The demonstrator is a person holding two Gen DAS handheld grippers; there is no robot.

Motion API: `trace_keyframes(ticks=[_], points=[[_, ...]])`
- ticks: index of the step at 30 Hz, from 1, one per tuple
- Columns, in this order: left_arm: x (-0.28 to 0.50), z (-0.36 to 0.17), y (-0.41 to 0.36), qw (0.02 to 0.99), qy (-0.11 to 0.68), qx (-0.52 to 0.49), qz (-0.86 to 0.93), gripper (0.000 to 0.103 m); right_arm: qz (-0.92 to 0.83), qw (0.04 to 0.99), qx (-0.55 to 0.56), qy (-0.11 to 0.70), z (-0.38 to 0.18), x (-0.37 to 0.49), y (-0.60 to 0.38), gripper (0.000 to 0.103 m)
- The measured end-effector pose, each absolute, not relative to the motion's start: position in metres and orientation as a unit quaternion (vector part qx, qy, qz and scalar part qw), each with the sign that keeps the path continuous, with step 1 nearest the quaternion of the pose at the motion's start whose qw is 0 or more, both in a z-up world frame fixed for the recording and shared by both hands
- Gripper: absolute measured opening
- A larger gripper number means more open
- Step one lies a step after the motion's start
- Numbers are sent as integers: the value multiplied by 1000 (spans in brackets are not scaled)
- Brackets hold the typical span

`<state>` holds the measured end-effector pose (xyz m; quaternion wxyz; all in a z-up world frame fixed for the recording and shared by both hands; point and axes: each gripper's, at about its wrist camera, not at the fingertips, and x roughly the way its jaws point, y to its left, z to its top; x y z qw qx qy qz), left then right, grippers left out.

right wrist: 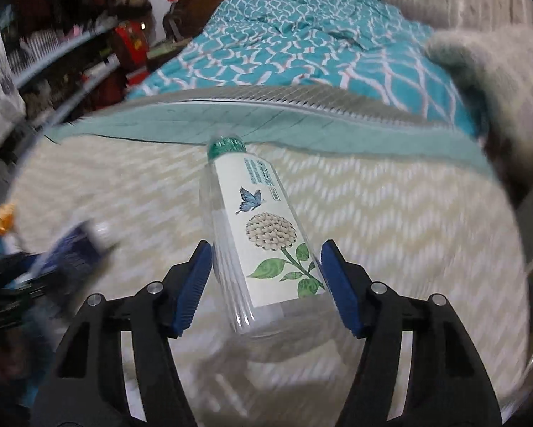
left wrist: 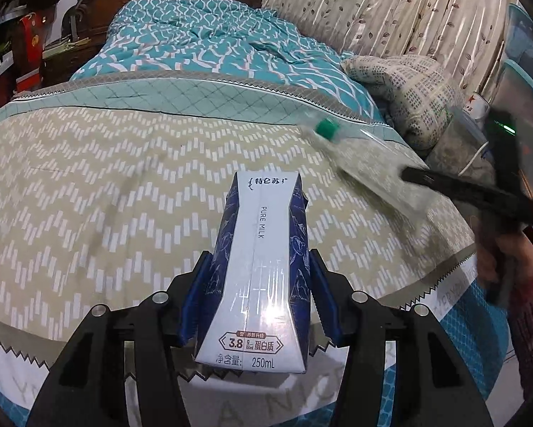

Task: Collect trash
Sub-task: 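Grasp the clear plastic bottle with the right tool while the left holds the carton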

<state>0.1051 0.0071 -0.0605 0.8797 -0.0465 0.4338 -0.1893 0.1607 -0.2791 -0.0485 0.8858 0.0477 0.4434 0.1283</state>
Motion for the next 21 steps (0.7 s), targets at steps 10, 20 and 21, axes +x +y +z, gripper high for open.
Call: trace_keyframes(ticks=[10, 20, 21], points=[[90, -57, -3, 862, 447, -65, -232, 50, 106, 891, 115, 426, -31, -9, -281, 62], [37, -46, -21, 845, 451, -78, -277, 50, 122, 904, 116, 394, -46, -74, -243, 86], [33, -45, -22, 846, 450, -77, -276, 50, 121, 904, 122, 392, -49, -75, -244, 86]])
